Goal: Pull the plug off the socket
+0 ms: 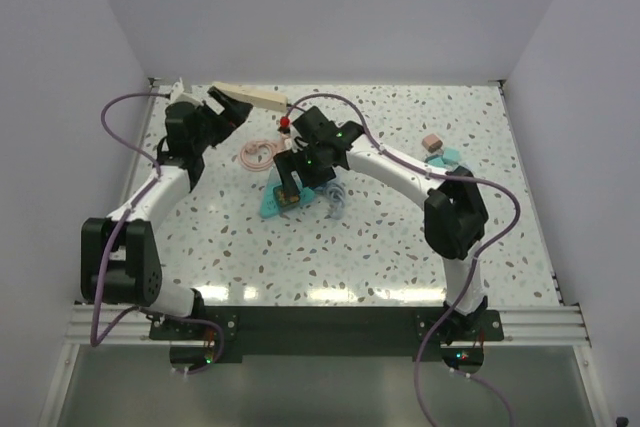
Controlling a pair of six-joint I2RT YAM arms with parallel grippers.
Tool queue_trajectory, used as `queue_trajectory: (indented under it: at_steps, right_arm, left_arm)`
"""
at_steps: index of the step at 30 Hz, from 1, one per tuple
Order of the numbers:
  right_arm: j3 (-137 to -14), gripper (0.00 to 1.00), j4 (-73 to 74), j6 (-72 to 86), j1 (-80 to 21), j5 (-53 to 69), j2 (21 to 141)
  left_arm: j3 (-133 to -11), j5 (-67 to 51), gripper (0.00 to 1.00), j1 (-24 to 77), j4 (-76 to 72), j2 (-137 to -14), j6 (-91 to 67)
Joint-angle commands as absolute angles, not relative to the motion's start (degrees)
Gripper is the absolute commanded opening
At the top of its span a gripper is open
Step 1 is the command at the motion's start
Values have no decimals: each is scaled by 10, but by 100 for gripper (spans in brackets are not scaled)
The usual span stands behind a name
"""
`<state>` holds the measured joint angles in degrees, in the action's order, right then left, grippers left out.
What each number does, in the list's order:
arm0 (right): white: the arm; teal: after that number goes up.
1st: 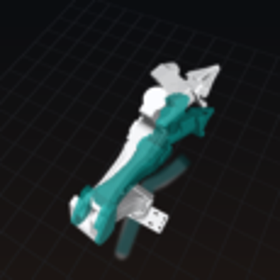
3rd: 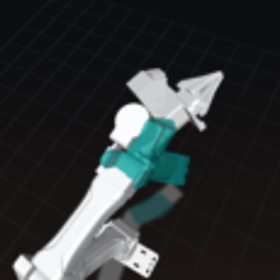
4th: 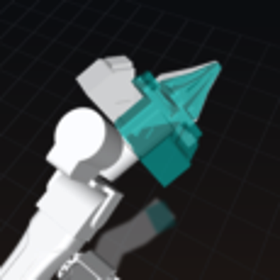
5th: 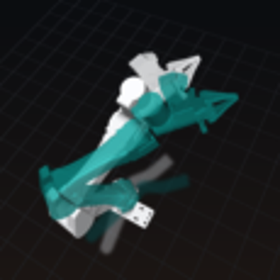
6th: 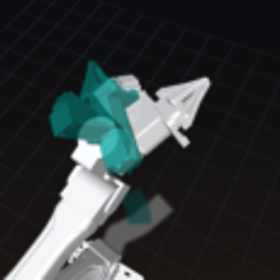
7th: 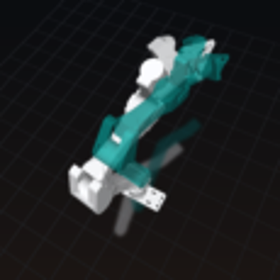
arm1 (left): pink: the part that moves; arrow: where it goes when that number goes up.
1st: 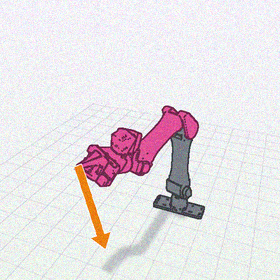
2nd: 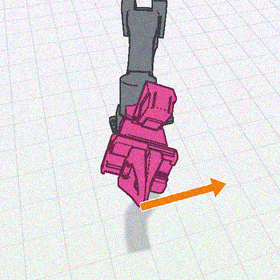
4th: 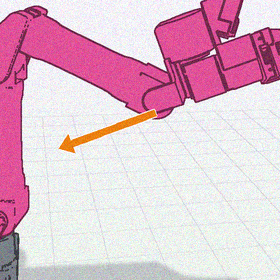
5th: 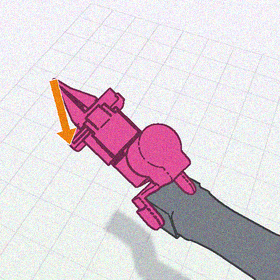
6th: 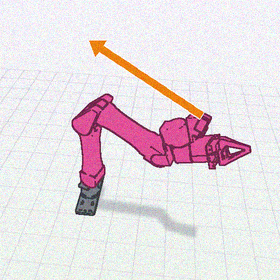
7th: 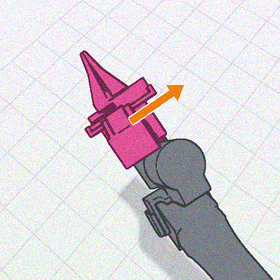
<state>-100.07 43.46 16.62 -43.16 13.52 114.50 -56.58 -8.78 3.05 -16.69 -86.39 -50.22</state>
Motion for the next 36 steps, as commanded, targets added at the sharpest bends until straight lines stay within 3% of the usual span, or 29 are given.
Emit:
queue_trajectory:
  at_steps: [1, 8, 13, 18, 21, 22, 23, 27, 36]
  right_arm:
    - [-1031, 81, 439, 149, -458, 71, 1138]
    - [-1084, 85, 450, 152, -502, 2, 1195]
    - [-1107, 90, 456, 156, -512, -34, 1237]
    - [-1154, 89, 482, 159, -517, -93, 1286]
    - [-1146, 65, 467, 166, -517, -71, 1278]
    - [-1134, 39, 455, 171, -517, -67, 1271]
    - [-1127, 29, 451, 174, -517, -62, 1265]
    - [-1058, 0, 417, 186, -512, -12, 1206]
    - [-859, 0, 270, 278, -476, 129, 1074]
  left_arm:
    - [-514, -134, 100, 28, -100, -799, -432]
    - [-409, -126, 100, 27, -37, -687, -395]
    - [-388, -118, 100, 27, -3, -646, -379]
    - [-375, -126, 100, 27, 28, -632, -359]
    - [-368, -155, 100, 27, 27, -642, -341]
    - [-367, -165, 100, 27, 28, -655, -328]
    - [-367, -177, 100, 27, 27, -662, -322]
    - [-357, -273, 99, 35, 14, -722, -290]
    - [-310, -297, 98, 104, -93, -794, -315]
